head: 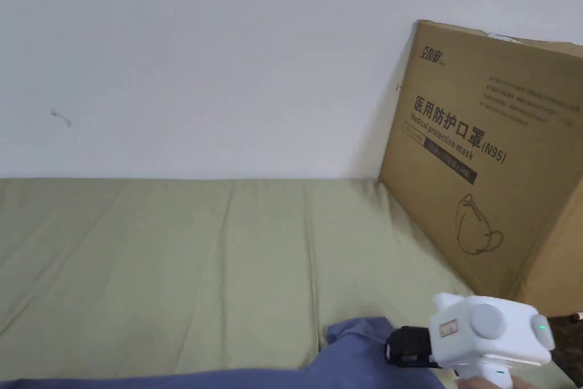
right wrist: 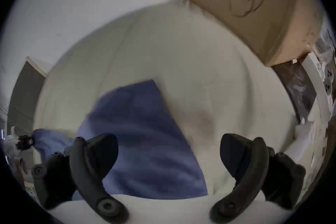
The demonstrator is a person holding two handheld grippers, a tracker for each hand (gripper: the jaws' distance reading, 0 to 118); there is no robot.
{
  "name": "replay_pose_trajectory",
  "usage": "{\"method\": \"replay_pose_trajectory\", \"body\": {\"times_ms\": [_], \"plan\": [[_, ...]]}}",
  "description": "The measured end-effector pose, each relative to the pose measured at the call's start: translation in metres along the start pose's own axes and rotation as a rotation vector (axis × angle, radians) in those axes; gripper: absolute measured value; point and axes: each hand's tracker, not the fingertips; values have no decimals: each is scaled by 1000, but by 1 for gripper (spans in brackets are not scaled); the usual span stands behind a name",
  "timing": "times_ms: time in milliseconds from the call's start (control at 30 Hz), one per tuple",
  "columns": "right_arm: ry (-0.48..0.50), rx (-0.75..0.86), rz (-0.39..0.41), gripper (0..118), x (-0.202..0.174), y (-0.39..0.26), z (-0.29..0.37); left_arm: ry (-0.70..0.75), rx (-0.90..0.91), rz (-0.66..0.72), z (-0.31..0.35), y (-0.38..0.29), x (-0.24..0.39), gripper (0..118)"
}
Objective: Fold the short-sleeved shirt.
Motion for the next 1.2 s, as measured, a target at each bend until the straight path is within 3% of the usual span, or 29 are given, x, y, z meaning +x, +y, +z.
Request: {"method": "replay_pose_trajectory", "body": {"times_ms": [33, 67, 133, 167, 200, 233, 333, 433, 500, 633, 867, 1033, 1200], "plan": [[-45, -22, 25, 110, 0, -1, -7, -1, 0, -5, 2, 1, -1, 4], [-121, -25, 68, 97, -4, -5, -8, -9, -4, -8, 4, 3, -2, 4], [-102, 49, 88, 83, -7, -8, -7, -21, -13, -16, 5, -1, -2, 4], [-86, 86, 102, 52, -9, -10, 2, -21, -12, -19, 7, 0, -4, 4], [-56, 81, 107, 13, -10, -12, 8, -28, -9, -16, 11, 1, -7, 4], [14, 64, 118, 0, -10, -14, 14, -33, -2, -12, 22, -10, 13, 4], [7, 148, 109, 0, -16, -18, 44, -32, 31, 12, 40, -13, 13, 4], [42, 270, 7, 0, -13, -27, 103, -30, 96, 21, 70, -15, 14, 4], [55, 343, -17, 0, -9, -32, 147, -19, 154, 31, 98, -16, 19, 4], [81, 460, 55, 0, -21, -46, 250, -21, 277, 38, 162, -8, 18, 4], [73, 628, 73, 0, -45, -45, 385, 12, 467, 7, 274, 5, 34, 4], [53, 753, 110, 0, -80, -23, 452, 51, 563, 3, 334, 27, 48, 4], [4, 834, 139, 0, -95, 36, 478, 114, 636, -6, 367, 62, 54, 4]]}}
